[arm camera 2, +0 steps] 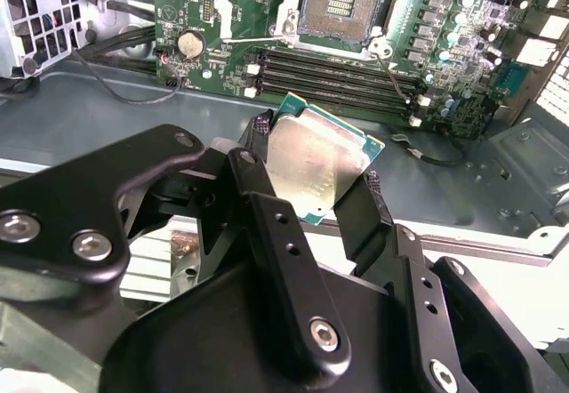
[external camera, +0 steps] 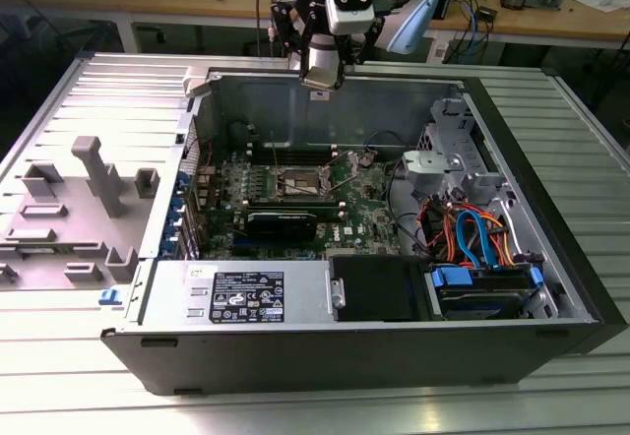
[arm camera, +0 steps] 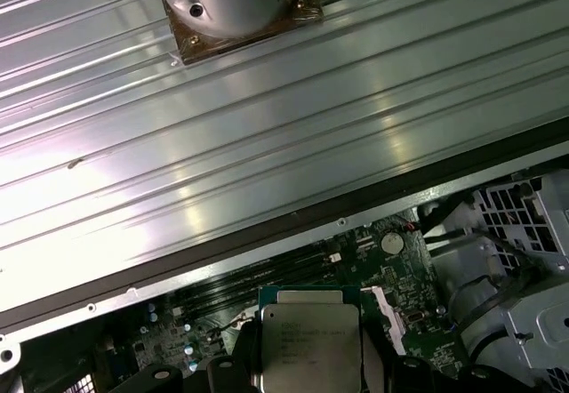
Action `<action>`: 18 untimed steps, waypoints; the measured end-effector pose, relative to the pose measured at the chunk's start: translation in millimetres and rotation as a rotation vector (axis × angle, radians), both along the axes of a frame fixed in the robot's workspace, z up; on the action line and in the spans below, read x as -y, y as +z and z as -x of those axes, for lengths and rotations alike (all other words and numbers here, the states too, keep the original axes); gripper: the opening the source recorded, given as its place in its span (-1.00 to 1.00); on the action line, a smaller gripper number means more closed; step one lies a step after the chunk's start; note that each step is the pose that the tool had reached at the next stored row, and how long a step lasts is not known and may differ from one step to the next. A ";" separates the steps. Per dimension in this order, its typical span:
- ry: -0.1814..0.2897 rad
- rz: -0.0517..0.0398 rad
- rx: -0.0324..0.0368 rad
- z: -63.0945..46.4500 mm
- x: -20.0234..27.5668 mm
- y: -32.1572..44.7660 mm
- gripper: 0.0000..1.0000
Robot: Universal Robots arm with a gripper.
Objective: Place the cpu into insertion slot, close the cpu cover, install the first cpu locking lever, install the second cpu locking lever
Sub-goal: 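Place the cpu into insertion slot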
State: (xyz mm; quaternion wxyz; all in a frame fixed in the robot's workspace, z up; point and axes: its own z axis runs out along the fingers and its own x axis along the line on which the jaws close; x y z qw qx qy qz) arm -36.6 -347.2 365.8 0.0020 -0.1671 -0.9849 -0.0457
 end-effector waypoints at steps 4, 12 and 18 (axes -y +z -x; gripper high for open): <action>0.000 0.0000 -0.0001 0.0 0.0 0.0 0.09; -0.029 0.0000 0.0000 0.0 0.0 0.0 0.09; -0.049 0.0000 0.0000 0.0 0.0 0.0 0.09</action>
